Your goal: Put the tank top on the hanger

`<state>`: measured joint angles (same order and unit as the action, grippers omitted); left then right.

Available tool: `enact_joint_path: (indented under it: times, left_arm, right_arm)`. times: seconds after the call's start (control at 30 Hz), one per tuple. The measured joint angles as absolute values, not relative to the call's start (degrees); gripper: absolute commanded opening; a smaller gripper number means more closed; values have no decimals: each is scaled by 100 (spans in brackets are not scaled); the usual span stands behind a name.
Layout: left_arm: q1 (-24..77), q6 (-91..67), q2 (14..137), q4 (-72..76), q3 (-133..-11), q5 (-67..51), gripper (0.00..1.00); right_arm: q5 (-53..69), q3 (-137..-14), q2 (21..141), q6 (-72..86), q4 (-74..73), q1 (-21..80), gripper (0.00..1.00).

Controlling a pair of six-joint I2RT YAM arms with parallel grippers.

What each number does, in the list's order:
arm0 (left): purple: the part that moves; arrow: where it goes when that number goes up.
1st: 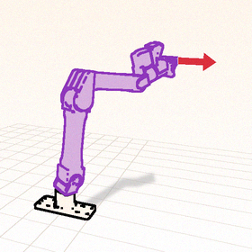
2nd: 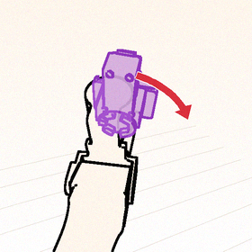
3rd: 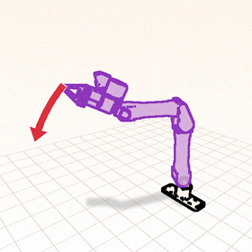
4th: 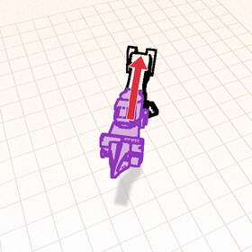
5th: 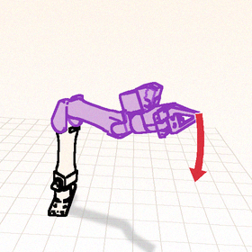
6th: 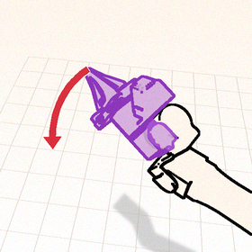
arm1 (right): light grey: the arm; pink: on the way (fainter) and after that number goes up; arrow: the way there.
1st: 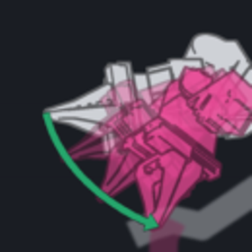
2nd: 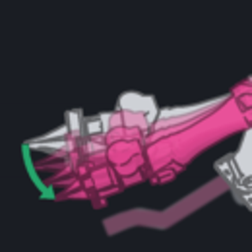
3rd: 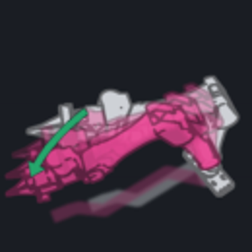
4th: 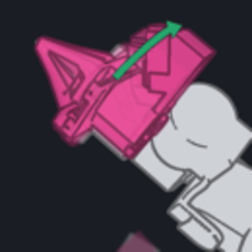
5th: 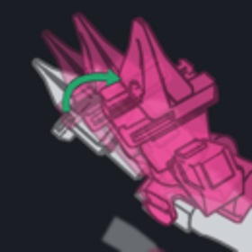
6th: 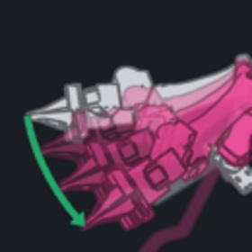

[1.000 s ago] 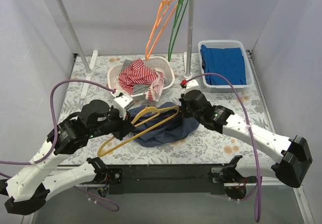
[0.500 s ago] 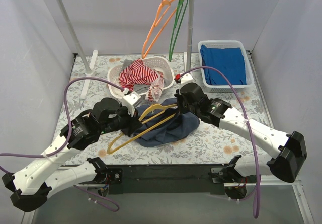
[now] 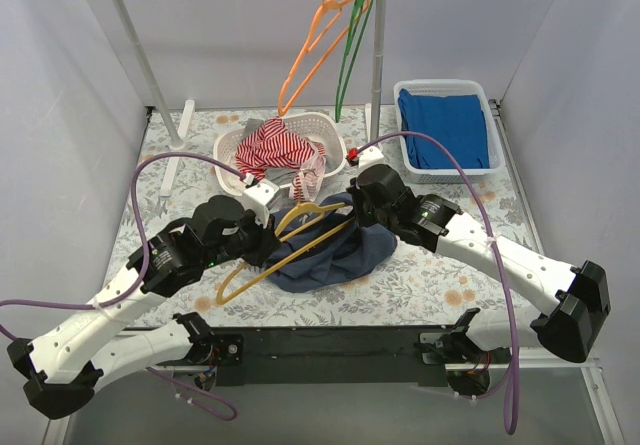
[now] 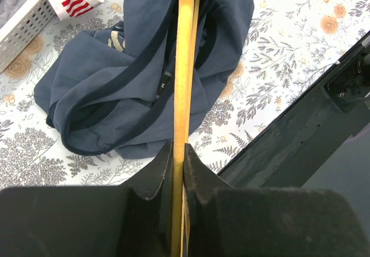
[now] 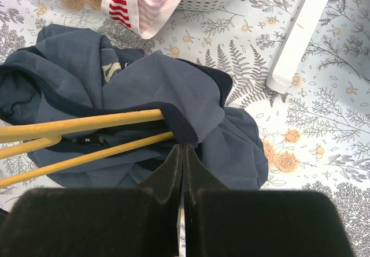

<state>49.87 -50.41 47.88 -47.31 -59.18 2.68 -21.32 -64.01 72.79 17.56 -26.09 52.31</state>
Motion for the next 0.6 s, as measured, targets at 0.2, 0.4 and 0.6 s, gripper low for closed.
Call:
enact_joint_path:
  times: [0.2, 0.4, 0.6]
  left_arm:
    - [5002, -5063, 4794, -4840, -5972, 349, 0]
    - [5002, -5030, 4967, -5201, -6414, 493, 0]
    - [5000, -4978, 4971, -5358, -6469, 508, 0]
  right_arm:
    - [-2250, -6425, 7299, 1719, -2630, 5262, 1]
    - [-2418, -6663, 7651, 1621, -2711, 5271, 1]
    - [-2403, -6737, 7767, 1605, -2735, 5280, 1]
